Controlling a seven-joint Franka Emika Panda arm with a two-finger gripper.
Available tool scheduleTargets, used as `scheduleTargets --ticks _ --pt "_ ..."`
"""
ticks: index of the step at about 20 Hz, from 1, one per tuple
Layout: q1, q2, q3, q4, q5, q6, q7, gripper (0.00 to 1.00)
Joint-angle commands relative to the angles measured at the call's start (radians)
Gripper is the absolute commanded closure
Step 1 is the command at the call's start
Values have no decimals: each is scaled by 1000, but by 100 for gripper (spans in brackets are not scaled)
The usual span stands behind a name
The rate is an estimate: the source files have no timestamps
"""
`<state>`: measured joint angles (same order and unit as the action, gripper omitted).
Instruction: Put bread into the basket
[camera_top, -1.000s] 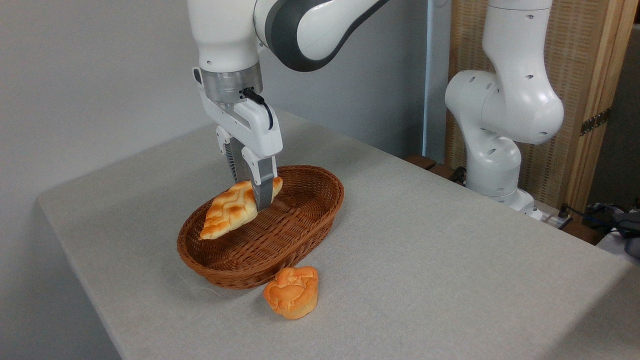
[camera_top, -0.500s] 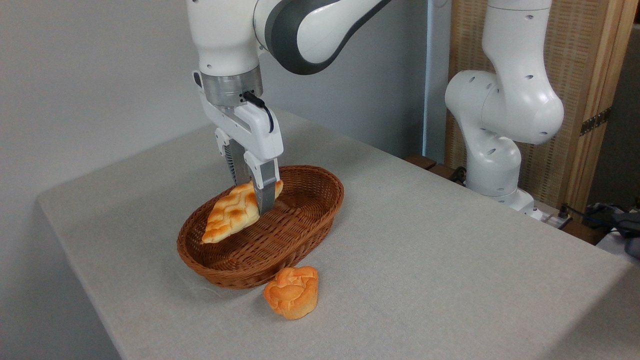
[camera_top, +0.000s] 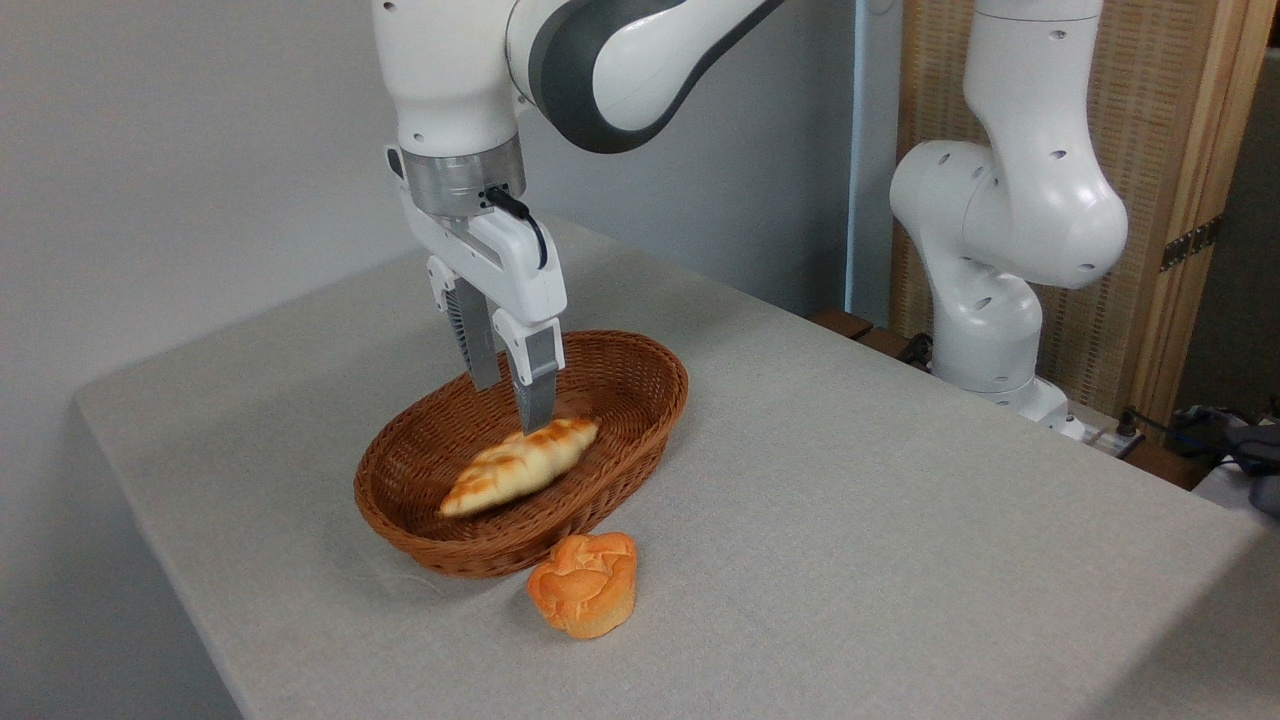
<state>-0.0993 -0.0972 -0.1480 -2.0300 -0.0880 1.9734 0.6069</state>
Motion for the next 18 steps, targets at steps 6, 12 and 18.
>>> scheduleTargets --ticks 6,12,18 --pt "0 -6 2 8 2 -19 -2 0" --pt "4 -13 12 8 2 -21 1 0" --pt "7 -15 18 10 2 -21 1 0"
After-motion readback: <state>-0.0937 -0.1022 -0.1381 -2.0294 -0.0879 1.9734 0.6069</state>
